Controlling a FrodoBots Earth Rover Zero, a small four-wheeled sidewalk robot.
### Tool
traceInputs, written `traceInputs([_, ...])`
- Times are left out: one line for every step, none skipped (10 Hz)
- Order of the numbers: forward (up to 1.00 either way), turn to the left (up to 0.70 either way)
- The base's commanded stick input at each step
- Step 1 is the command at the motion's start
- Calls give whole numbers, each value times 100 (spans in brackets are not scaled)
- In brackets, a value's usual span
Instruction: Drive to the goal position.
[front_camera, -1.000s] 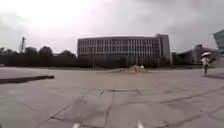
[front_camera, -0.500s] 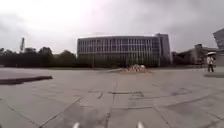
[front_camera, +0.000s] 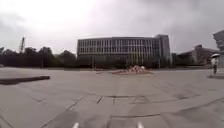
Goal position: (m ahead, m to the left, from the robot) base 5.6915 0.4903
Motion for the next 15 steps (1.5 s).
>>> traceInputs([50, 0])
traceInputs([50, 0])
traceInputs([50, 0])
traceInputs([50, 0])
traceInputs([50, 0])
traceInputs([50, 0])
traceInputs([50, 0])
traceInputs([50, 0])
traceInputs([50, 0])
traceInputs([50, 0])
traceInputs([50, 0])
traceInputs([50, 0])
traceInputs([50, 0])
traceInputs([50, 0])
traceInputs([50, 0])
